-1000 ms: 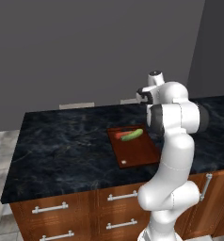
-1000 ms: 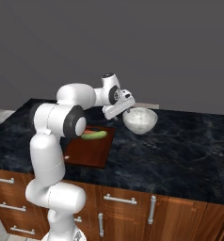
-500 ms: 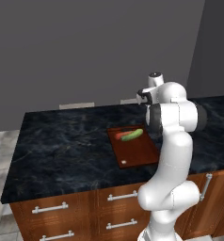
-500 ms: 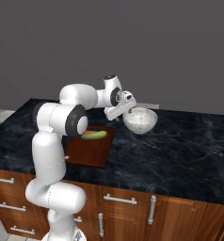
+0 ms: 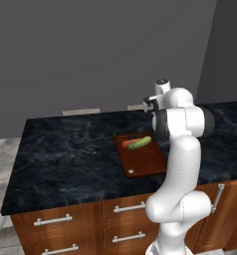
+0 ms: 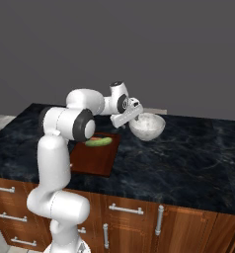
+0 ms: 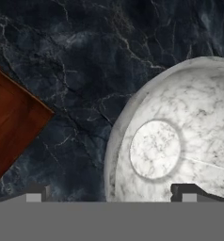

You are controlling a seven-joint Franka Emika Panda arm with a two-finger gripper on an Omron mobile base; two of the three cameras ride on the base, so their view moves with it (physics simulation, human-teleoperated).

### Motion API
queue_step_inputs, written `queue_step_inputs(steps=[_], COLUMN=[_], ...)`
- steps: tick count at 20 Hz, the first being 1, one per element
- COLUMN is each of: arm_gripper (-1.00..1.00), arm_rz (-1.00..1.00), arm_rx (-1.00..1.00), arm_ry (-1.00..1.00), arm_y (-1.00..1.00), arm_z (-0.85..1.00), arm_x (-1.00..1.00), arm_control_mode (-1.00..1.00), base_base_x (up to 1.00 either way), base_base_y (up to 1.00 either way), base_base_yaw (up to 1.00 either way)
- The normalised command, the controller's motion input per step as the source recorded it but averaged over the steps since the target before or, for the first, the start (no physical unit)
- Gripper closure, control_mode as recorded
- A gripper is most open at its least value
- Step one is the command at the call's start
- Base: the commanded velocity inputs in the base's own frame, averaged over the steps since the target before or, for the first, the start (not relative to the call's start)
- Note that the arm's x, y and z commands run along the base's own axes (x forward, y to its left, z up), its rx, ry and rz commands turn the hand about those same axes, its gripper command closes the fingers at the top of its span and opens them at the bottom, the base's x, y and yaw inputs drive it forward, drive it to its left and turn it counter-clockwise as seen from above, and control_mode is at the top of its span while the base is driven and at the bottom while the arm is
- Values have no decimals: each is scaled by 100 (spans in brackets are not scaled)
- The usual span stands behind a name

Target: Place the two vegetables and bowl onto the tray for setting up a vegetable dip station.

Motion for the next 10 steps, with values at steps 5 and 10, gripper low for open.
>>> queue_step_inputs(steps=[5,10], arm_gripper=[-100,-100], arm_rz=[0,0], arm_rx=[0,0], arm_ry=[0,0], arm_y=[-1,-5], arm_z=[-21,-23], arm_x=[9,6], arm_control_mode=[-100,-100], base_base_x=[0,0], base_base_y=[0,0], base_base_yaw=[0,0])
